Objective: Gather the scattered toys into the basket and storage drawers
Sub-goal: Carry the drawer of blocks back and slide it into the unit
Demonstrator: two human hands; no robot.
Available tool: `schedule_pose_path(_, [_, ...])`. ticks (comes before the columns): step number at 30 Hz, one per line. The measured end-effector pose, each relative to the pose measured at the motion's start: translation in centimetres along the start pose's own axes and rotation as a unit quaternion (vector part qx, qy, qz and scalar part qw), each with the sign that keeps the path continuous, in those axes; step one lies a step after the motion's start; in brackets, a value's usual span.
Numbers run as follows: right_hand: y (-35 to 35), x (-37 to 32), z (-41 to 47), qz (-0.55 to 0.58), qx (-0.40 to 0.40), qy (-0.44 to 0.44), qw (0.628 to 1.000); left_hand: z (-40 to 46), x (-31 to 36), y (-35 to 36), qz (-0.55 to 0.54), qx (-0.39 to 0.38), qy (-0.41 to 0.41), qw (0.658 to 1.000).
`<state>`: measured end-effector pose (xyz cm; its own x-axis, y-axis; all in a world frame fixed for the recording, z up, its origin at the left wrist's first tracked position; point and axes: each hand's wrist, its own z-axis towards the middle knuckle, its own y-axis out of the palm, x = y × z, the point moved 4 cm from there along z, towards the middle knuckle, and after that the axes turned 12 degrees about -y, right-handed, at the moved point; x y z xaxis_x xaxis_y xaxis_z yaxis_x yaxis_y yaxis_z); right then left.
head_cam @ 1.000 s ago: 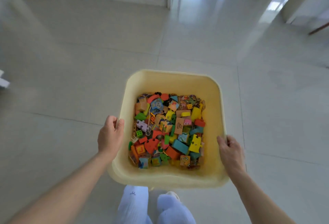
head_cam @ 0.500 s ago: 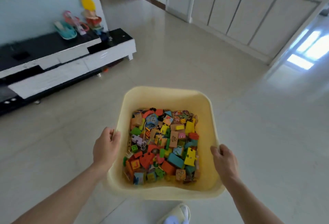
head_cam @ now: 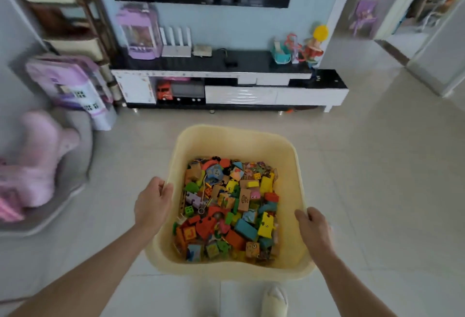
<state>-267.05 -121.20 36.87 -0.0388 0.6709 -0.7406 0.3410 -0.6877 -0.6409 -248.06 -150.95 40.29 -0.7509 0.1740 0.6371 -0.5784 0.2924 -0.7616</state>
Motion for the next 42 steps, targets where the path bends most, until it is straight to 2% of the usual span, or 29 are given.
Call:
schedule_pose_path(8, [8.4, -9.4, 5.2, -0.035, -0.085, -0.089, 0.992, 5.9, -5.5, -5.1, -0.017, 0.063, -0.106, 0.992])
schedule_pose_path(12, [12.0, -13.2, 10.4, -0.064, -0.124, -0.112, 0.984, 10.3, -5.9, -5.1, -0.033, 0.081, -0.149, 0.985])
schedule_pose_path(15, [14.6, -16.2, 14.8, -0.063, -0.189, -0.103, 0.975, 13.7, -5.0, -5.3, -0.036, 0.098, -0.173, 0.979])
schedule_pose_path(20, [19.4, -22.1, 21.4, -0.058, -0.324, -0.064, 0.942, 18.8, -3.9, -6.4, -0.037, 0.136, -0.212, 0.967])
schedule_pose_path(26, [26.0, -29.9, 25.2, -0.096, -0.425, -0.107, 0.894, 25.1, -5.1, -8.5, -0.009, 0.174, -0.255, 0.951])
schedule_pose_path(30, [31.9, -34.0, 26.6, -0.052, -0.431, -0.089, 0.897, 31.8, -7.3, -11.0, 0.036, 0.188, -0.274, 0.943])
schedule_pose_path(37, [40.3, -43.6, 28.1, 0.042, -0.383, -0.055, 0.921, 46.7, -8.3, -17.7, 0.098, 0.138, -0.235, 0.957])
schedule_pose_path(42, [45.7, -50.2, 28.5, 0.088, -0.36, -0.028, 0.928, 52.3, -8.3, -20.2, 0.152, 0.127, -0.262, 0.945])
